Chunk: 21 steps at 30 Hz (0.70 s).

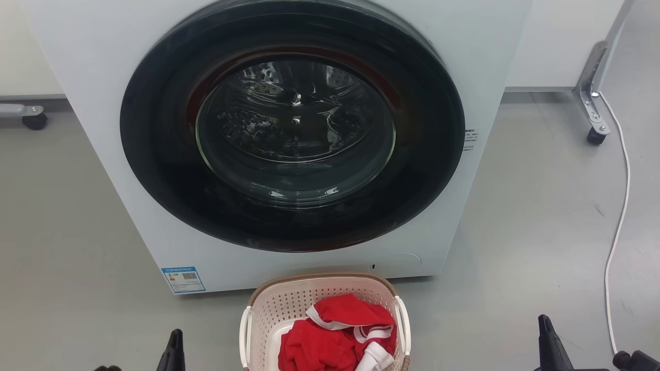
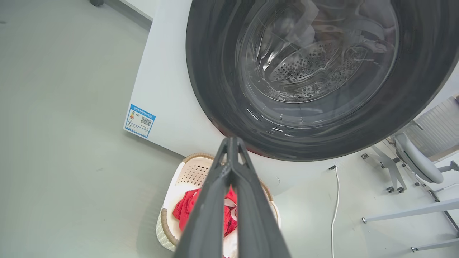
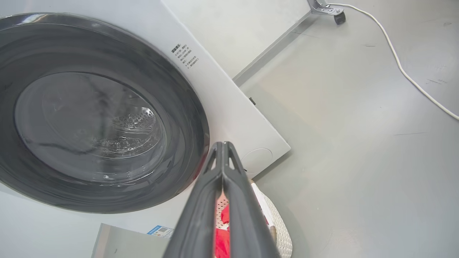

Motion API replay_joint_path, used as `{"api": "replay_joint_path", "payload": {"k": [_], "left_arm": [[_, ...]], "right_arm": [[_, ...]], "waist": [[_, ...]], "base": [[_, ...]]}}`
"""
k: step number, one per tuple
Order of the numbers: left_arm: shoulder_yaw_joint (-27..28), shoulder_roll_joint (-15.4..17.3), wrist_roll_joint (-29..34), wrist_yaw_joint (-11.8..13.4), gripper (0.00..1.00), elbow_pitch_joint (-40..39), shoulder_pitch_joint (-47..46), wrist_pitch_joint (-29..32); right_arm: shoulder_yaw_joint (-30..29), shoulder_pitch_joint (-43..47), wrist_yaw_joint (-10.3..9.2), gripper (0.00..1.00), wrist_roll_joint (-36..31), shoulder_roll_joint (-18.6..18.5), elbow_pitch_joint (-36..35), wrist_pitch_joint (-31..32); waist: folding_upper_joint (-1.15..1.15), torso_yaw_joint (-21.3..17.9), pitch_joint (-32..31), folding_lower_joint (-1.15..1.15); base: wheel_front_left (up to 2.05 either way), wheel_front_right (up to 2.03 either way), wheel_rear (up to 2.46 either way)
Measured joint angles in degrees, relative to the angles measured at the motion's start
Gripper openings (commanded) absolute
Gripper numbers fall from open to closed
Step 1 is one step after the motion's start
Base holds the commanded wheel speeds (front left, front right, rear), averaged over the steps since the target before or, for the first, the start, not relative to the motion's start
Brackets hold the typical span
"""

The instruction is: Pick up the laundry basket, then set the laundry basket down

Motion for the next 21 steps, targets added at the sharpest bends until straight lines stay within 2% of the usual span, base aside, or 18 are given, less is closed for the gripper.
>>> {"api": "replay_joint_path", "payload": {"k": [21], "left_arm": [[4.0,-0.7,-17.7,-3.3,0.00,2.6,-4.1,4.5]], "right_arm": [[-4.6,-3.4,3.09,0.00,16.9,0.4,3.0,4.7]], "waist": [[0.00,0.0,0.6,0.00]], "base": [[0.00,0.00,0.00]]}}
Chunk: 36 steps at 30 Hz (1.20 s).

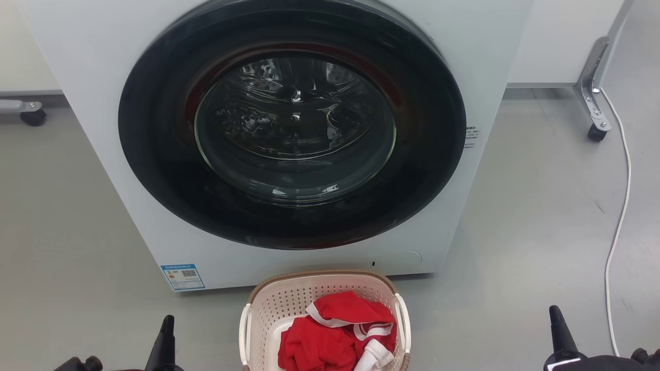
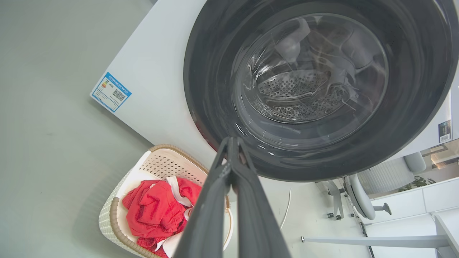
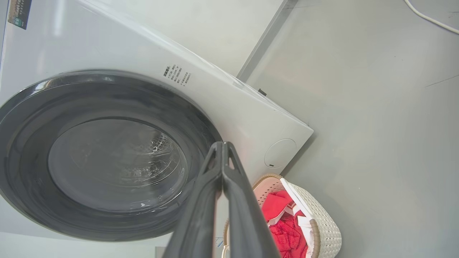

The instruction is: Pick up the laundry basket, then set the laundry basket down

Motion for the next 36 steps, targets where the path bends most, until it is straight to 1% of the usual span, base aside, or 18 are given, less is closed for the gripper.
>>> {"api": "replay_joint_path", "payload": {"k": [20,25,36], "left_arm": [[3.6,-0.6,-15.5,-2.7,0.00,2.3,-3.6,4.2],[4.5,-0.8,-19.6,-3.7,0.00,3.0,-4.4,5.2],[6.5,-1.2,-28.5,-5.2,0.00,4.1,-6.4,7.3]], "right_arm": [[-4.2,-3.4,3.00,0.00,15.1,0.4,2.8,4.0],[-5.3,-3.9,3.58,0.00,18.9,0.5,3.5,4.8],[-7.6,-5.9,5.48,0.00,27.4,0.6,5.0,7.2]], "waist": [[0.00,0.0,0.5,0.00],[0.00,0.0,0.6,0.00],[0.00,0.0,0.9,0.00]], "base": [[0.00,0.00,0.00],[0.00,0.00,0.00],[0.00,0.00,0.00]]}}
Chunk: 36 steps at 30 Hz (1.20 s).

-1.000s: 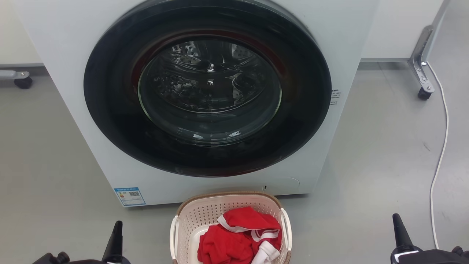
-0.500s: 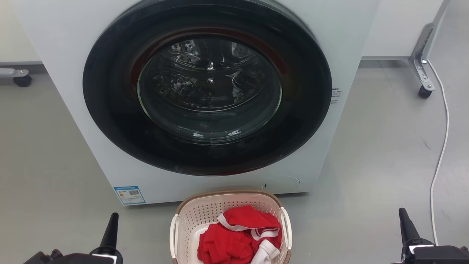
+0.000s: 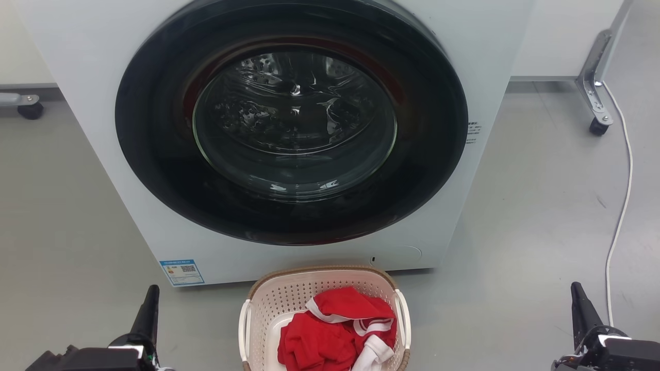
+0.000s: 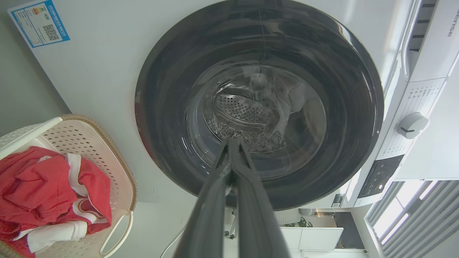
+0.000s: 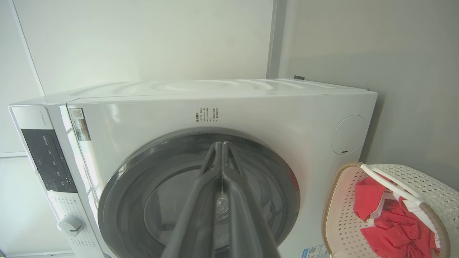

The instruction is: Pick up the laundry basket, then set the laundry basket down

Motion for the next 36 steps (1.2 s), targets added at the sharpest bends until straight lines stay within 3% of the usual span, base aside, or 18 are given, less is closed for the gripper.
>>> {"api": "replay_joint_path", "payload": {"k": [36], "left_arm": [[0.4,-0.1,-2.1,-0.5,0.00,0.4,-0.7,0.4]], "right_arm": [[-0.5,-0.7,0.08,0.00,1.6,0.1,0.4,0.5]], "waist": [[0.00,0.0,0.0,0.00]], "base": [[0.00,0.00,0.00]]}}
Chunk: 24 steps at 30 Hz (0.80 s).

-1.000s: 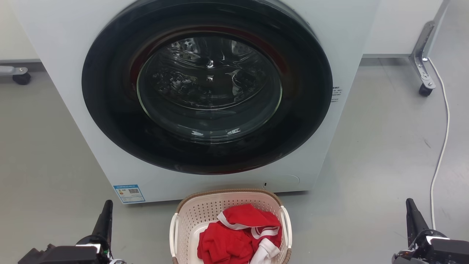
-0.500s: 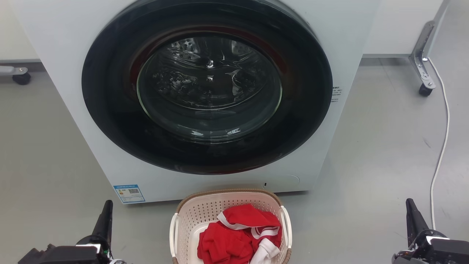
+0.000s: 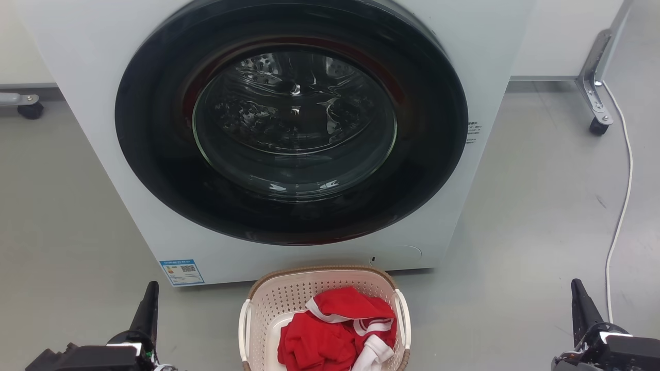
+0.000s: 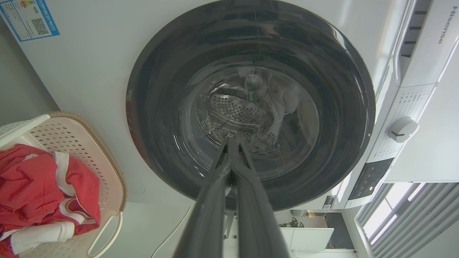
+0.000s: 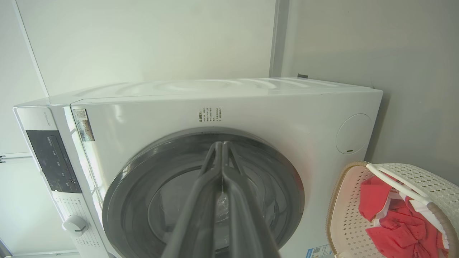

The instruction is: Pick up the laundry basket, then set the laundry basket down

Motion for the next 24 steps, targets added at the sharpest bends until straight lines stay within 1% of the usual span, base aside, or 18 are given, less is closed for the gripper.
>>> {"api": "replay_joint_path", "payload": {"k": [24], "left_arm": [[0.0,0.0,0.0,0.0,0.00,0.0,0.0,0.0]], "right_arm": [[0.0,0.0,0.18,0.00,0.0,0.0,0.0,0.0]], "waist": [[0.00,0.0,0.0,0.00]], "base": [[0.00,0.00,0.00]]}}
